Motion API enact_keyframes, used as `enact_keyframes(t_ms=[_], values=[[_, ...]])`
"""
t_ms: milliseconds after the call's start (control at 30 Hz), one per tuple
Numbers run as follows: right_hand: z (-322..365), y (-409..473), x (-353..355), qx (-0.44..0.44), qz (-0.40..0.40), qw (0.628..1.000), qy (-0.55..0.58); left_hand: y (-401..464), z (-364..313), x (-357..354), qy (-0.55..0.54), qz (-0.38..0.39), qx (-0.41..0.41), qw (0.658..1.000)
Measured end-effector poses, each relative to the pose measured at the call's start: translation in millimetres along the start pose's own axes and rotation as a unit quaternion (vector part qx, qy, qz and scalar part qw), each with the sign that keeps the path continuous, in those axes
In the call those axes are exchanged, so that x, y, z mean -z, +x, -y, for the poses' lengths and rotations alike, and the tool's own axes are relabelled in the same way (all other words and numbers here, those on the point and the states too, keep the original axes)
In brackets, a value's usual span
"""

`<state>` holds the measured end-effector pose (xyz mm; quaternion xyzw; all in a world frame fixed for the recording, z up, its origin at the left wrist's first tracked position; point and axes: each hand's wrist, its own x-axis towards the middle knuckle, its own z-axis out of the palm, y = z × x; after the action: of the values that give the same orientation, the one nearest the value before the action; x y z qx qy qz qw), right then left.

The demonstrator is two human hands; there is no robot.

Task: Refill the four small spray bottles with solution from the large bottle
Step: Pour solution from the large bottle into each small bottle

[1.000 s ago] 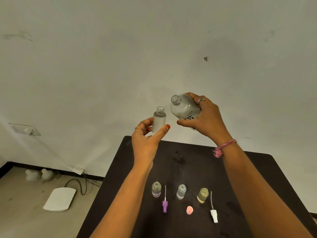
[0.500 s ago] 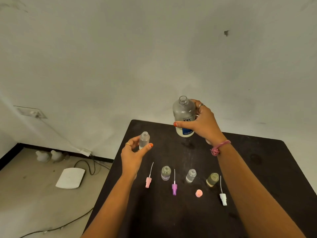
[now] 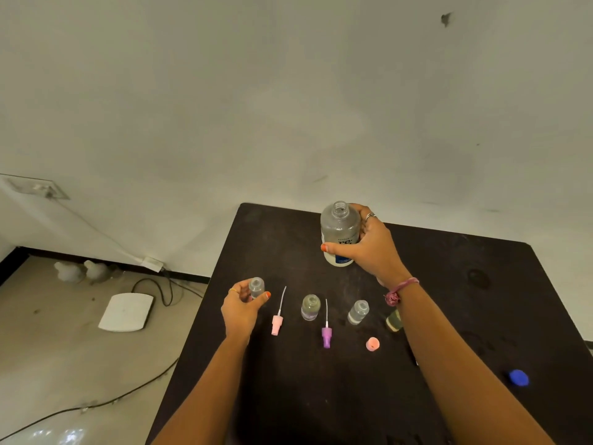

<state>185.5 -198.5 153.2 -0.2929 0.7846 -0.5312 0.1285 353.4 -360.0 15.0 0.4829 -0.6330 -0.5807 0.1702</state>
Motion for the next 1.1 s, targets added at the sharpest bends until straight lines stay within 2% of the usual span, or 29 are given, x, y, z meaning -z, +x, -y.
enact_keyframes(t_ms=[400, 700, 867, 1100], values=[[-28, -3, -8, -0.011, -0.013, 1.0, -0.019, 9, 17, -9, 0.023, -0.002, 0.067, 0.997], [-39, -8, -6, -0.02, -0.024, 0.999, -0.03, 9, 23, -9, 0.03, 0.01, 0.064, 0.997], [-39, -15, 1, -0.022, -0.036, 0.999, -0.015, 3, 20, -6, 0.023, 0.013, 0.031, 0.999], [-45, -34, 31, -0.023, -0.062, 0.998, 0.011, -25, -8, -5, 0.008, -0.016, -0.095, 0.995]])
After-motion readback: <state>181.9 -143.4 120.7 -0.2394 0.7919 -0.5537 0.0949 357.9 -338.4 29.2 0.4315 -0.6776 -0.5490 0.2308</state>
